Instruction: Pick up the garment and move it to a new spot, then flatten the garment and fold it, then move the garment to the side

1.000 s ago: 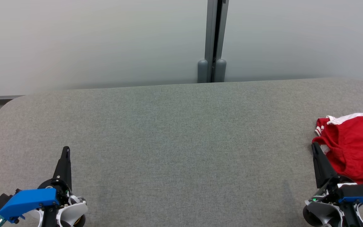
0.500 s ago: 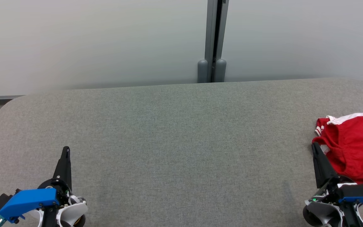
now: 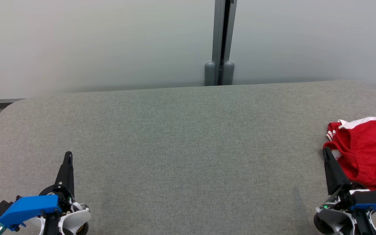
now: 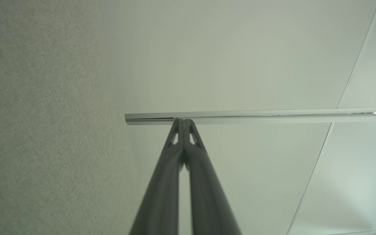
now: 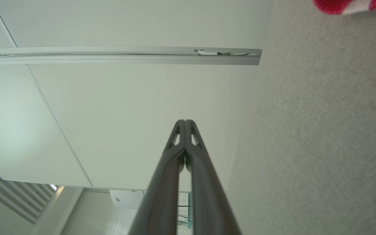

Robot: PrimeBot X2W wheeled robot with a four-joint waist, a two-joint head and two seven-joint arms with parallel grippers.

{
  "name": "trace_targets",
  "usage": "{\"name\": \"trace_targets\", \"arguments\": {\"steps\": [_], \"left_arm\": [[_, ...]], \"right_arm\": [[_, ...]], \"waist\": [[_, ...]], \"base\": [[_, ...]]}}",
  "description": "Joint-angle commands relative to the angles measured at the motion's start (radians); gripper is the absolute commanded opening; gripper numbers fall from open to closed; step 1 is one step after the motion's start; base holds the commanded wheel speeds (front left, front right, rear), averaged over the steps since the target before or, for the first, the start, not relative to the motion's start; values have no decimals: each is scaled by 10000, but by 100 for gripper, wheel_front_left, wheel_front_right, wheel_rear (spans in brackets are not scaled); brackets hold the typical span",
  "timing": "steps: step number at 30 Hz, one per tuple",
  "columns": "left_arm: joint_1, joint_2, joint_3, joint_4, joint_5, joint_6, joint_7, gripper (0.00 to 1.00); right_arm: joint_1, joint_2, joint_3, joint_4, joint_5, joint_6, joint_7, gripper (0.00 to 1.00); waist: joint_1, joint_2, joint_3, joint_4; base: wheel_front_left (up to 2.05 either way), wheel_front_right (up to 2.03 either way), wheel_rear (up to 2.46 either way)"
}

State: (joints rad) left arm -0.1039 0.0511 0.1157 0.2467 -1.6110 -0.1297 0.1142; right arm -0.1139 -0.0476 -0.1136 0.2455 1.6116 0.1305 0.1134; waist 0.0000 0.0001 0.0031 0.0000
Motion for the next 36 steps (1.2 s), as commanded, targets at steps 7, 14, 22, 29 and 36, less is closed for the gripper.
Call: {"name": "trace_targets", "arguments": {"steps": [7, 14, 22, 29, 36], "left_arm": [[-94, -17, 27, -42, -20, -44, 46, 0], [-94, -17, 25, -42, -22, -43, 44, 0], [-93, -18, 22, -42, -25, -43, 42, 0], [-93, -18, 20, -41, -26, -43, 41, 0], [-93, -18, 18, -41, -27, -43, 39, 0]], "right_arm": [[108, -48, -22, -31, 28, 4, 45, 0], [109, -48, -22, -31, 28, 4, 45, 0], [109, -48, -22, -31, 28, 4, 45, 0], [109, -48, -22, -31, 29, 4, 45, 0], [109, -48, -21, -31, 29, 4, 45, 0]], "waist": [[0, -1, 0, 0], [0, -1, 0, 0], [0, -1, 0, 0], [0, -1, 0, 0], [0, -1, 0, 0]], "base": [[0, 0, 0], [0, 0, 0], [0, 0, 0], [0, 0, 0], [0, 0, 0]]}}
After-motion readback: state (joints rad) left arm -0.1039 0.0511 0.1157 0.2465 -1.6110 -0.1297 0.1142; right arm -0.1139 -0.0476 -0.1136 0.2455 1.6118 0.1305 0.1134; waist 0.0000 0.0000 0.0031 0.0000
